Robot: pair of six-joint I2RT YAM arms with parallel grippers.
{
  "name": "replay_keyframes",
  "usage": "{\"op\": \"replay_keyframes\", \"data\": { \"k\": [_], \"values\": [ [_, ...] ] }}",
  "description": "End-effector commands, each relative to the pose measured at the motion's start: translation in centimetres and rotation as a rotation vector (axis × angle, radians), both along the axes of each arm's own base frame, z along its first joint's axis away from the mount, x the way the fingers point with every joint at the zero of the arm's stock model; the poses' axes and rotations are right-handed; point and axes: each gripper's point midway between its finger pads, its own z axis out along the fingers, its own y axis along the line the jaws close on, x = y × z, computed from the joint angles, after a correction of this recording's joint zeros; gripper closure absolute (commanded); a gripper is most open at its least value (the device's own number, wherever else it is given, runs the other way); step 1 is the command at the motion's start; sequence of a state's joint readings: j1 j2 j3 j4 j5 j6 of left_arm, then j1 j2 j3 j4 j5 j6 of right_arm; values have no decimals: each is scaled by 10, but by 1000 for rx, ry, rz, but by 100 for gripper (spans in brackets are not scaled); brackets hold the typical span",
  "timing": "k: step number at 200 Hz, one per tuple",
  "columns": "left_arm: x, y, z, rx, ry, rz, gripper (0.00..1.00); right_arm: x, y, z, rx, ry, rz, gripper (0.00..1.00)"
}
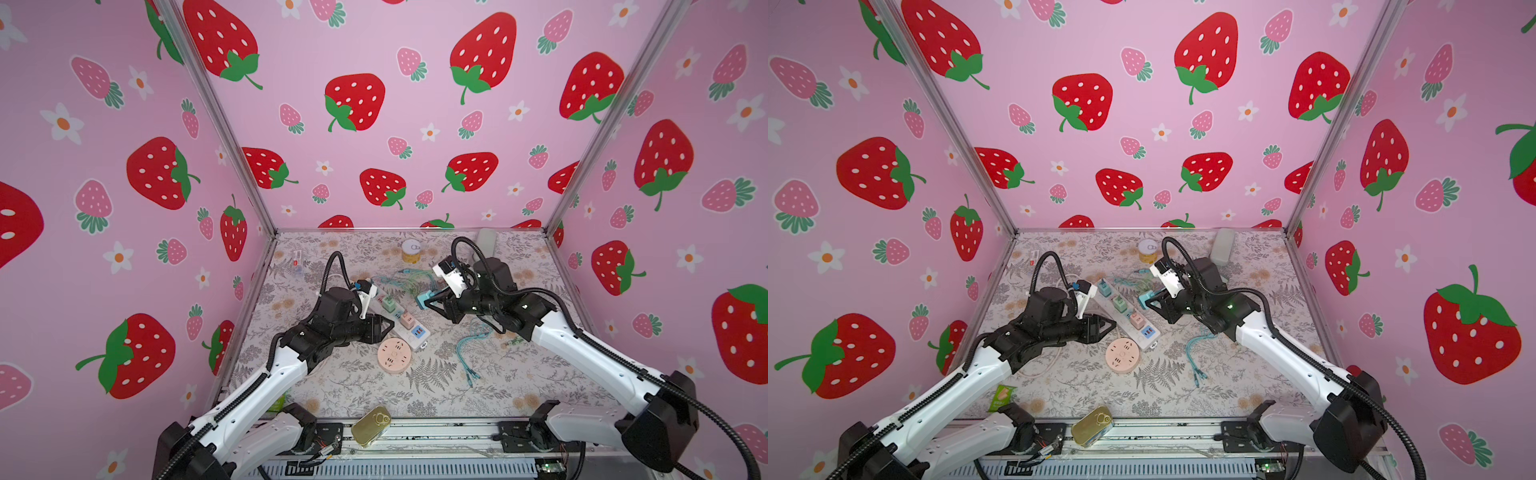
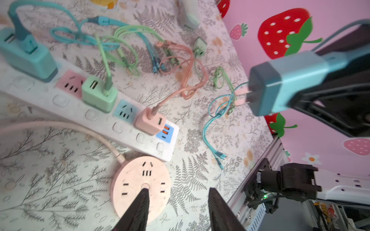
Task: Insert the plug
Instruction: 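Carry the teal charger to the round pink socket while the left gripper lowers beside it, then align the teal charger prongs above the round pink socket with the right gripper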
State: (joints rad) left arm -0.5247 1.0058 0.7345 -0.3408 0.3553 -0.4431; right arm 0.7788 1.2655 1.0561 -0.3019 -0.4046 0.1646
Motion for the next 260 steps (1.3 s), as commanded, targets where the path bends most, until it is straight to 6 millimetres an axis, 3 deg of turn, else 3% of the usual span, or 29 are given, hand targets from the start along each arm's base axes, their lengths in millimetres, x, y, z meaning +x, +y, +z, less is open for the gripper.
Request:
{"op": "replay_keyframes", "data": {
  "k": [1,82,165,260],
  "values": [
    [-6,18,-33,86,87,77,51,-9,2,-8,-77,-22,24,98],
    [-15,23,-94,150,202,87,58,-31,37,-54,-233,44,119,98],
    [-6,11,-118,152,238,50,72,-39,48,-103,-374,132,159,98],
    [-8,12,-137,177,285,44,76,-41,58,-129,-468,166,196,98]
  ]
}}
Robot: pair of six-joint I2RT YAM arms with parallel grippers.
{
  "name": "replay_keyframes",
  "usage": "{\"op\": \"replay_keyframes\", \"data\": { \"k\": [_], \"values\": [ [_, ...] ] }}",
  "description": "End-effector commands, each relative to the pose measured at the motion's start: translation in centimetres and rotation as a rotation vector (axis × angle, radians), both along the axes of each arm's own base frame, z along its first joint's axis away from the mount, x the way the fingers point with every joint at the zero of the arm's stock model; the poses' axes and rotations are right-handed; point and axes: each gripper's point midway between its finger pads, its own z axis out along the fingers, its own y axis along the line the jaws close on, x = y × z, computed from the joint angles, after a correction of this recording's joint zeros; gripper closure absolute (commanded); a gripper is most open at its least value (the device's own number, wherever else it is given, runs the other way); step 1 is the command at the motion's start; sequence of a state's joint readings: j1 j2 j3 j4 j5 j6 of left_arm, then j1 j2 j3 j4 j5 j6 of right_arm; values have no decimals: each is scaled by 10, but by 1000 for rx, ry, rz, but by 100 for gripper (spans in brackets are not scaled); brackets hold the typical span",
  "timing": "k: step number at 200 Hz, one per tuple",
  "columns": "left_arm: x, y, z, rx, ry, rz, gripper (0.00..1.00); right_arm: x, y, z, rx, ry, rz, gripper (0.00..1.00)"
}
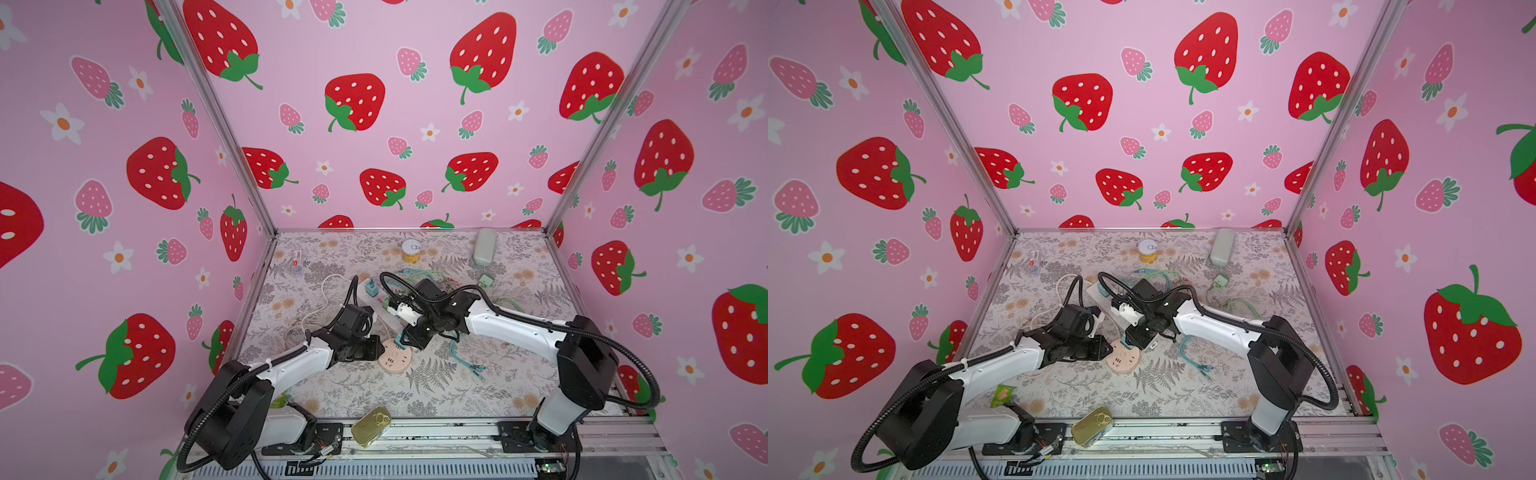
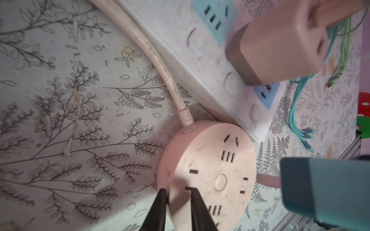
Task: Insert the plug
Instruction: 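Align the teal charger prongs above the round pink socket with the right gripper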
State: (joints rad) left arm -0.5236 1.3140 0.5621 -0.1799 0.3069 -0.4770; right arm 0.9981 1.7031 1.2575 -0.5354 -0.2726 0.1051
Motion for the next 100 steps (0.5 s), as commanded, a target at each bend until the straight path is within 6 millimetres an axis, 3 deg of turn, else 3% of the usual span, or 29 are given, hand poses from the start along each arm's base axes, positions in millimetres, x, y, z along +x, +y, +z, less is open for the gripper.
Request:
{"op": "replay_keyframes", "data": {
  "k": [1,100],
  "values": [
    [-1,-2,-4,-4,9,-12,76,-1,1,-1,-29,-8,30,98],
    [-4,3,-14,19,33,-7,78,3,3,-17,-97,-8,57,99]
  ]
}}
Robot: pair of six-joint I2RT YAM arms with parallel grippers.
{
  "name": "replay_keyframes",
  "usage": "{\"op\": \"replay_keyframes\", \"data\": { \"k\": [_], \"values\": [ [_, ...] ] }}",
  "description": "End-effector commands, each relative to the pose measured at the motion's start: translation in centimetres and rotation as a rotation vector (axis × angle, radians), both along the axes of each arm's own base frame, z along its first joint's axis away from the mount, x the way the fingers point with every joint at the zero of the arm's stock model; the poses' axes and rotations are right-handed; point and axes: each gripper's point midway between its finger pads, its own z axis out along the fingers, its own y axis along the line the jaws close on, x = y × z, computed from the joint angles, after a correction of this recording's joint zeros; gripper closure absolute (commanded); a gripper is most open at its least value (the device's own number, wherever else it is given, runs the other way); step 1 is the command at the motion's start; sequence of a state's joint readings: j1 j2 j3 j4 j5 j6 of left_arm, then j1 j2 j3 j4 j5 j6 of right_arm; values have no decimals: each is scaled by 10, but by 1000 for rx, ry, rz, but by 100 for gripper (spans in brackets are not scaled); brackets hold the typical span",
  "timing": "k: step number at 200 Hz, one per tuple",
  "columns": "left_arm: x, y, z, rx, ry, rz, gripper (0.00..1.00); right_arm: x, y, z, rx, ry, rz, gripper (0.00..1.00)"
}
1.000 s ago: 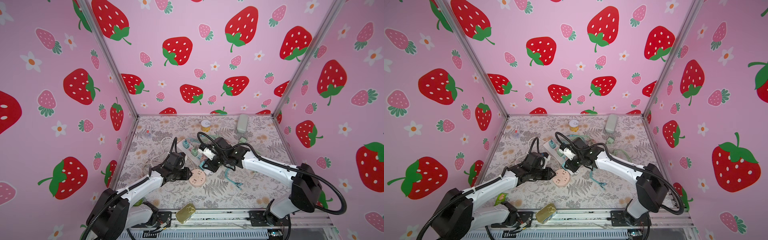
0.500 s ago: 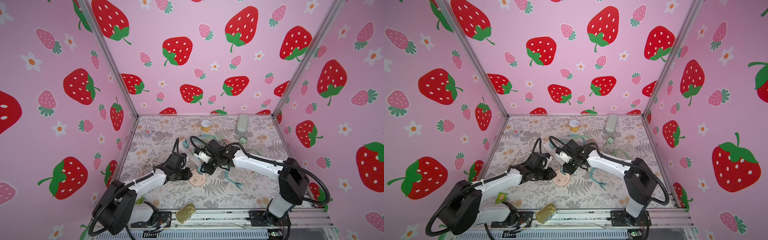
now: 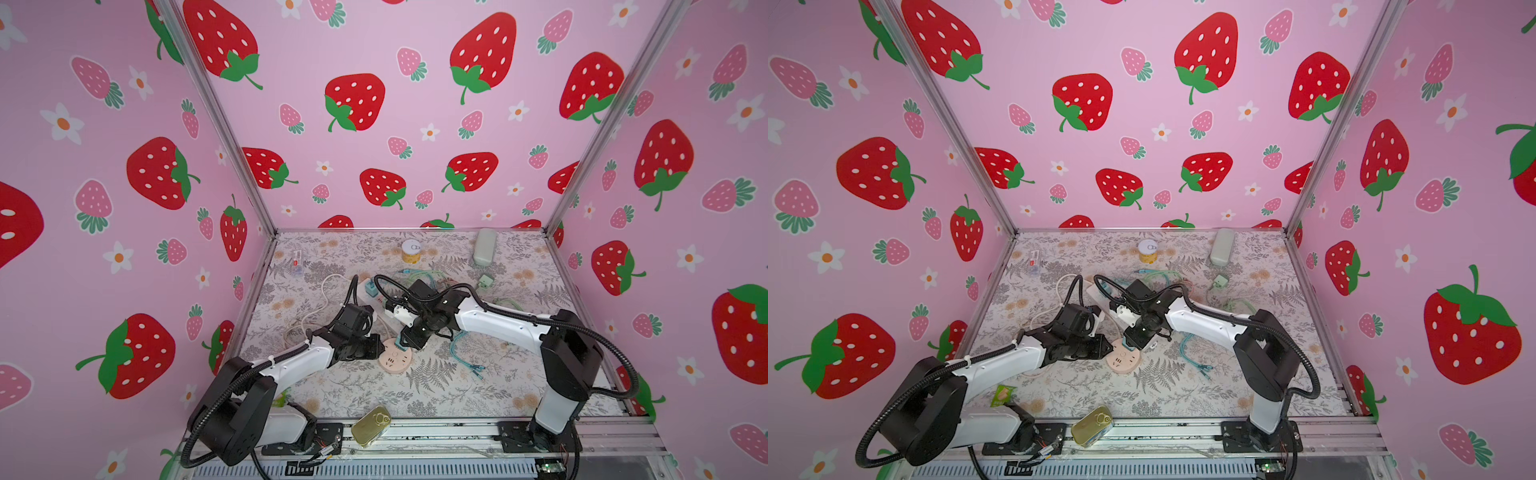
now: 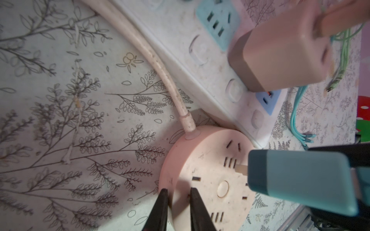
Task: Insert the plug
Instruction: 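Align the teal charger prongs above the round pink socket with the right gripper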
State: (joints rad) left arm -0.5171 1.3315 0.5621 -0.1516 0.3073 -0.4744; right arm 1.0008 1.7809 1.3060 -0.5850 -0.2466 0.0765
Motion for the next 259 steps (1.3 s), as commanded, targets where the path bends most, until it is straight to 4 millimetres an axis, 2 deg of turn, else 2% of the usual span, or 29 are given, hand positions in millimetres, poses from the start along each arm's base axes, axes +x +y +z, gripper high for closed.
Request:
{"op": "replay_keyframes", "data": {
  "k": [1,75,147,259],
  "values": [
    [-9,4,-13,24,43,-12,78,-1,3,3,-17,-16,42,99],
    [-9,5,-14,27,47,-6,79,-1,2,-4,-42,-19,61,99],
    [-8,6,-15,28,49,-2,79,0,10,6,-1,-53,84,99],
    [-10,9,-14,35,50,1,80,5,7,-8,-52,-66,85,99]
  ]
}}
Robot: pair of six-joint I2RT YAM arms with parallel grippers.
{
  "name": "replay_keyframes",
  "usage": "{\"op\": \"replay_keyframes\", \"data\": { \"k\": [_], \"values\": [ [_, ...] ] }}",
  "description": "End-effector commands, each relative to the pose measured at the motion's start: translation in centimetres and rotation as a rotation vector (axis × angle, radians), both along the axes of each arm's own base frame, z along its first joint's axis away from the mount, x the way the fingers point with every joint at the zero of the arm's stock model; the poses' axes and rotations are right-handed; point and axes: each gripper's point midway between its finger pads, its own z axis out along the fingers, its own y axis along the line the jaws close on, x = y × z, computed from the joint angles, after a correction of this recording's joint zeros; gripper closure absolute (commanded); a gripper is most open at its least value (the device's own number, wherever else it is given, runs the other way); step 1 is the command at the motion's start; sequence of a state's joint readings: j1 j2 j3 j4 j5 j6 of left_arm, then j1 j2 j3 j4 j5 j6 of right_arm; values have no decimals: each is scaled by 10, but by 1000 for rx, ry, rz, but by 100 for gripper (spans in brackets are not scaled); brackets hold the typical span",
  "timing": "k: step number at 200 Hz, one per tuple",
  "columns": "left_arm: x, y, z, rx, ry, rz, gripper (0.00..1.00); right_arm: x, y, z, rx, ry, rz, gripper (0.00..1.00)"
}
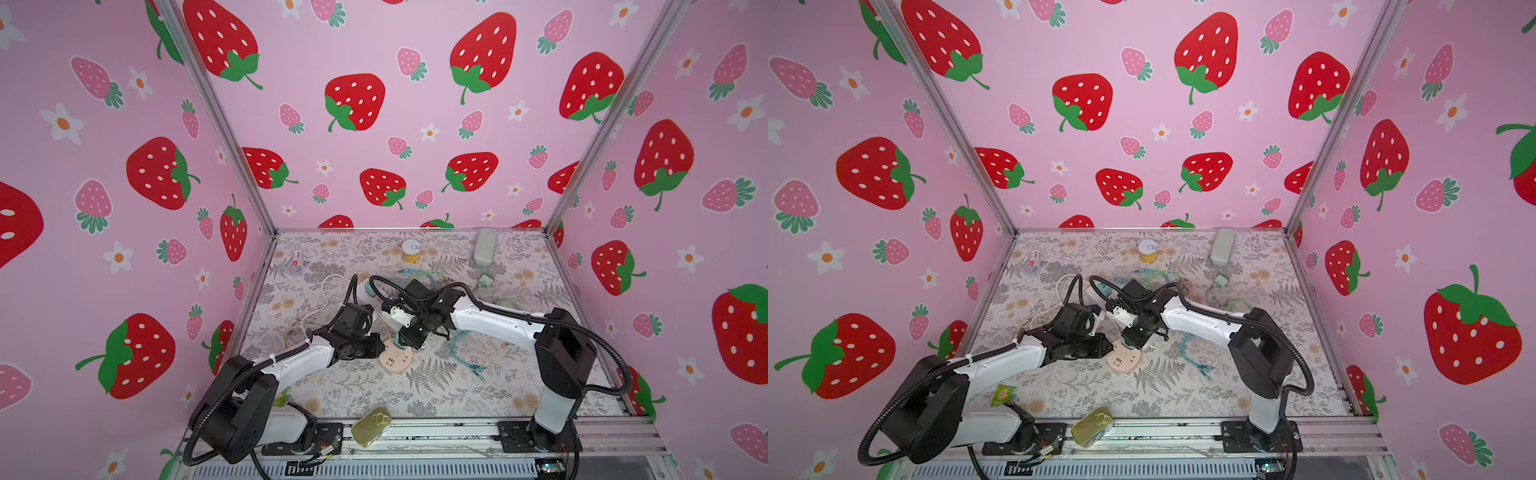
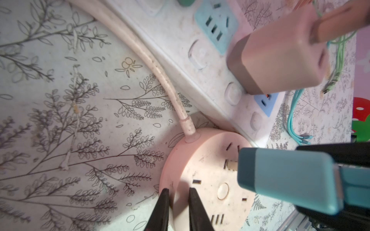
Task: Insert the plug
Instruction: 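Align the teal charger prongs above the round pink socket with the right gripper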
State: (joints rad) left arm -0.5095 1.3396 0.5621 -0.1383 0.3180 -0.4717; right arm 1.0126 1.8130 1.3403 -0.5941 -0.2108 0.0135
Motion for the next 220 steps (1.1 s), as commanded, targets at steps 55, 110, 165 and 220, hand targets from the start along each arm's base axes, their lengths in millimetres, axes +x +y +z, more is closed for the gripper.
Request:
{"op": "replay_keyframes", "data": {
  "k": [55,110,165,220],
  "values": [
    [-12,12,-13,49,46,9,80,1,1,-11,-59,-8,32,99],
    [-12,14,-14,44,46,13,81,2,-3,-20,-135,-40,38,99],
    [-13,17,-14,42,44,24,81,-2,-6,-26,-167,-48,34,99],
    [-15,19,-14,37,42,32,81,-5,-13,-38,-214,-58,23,99]
  ]
}}
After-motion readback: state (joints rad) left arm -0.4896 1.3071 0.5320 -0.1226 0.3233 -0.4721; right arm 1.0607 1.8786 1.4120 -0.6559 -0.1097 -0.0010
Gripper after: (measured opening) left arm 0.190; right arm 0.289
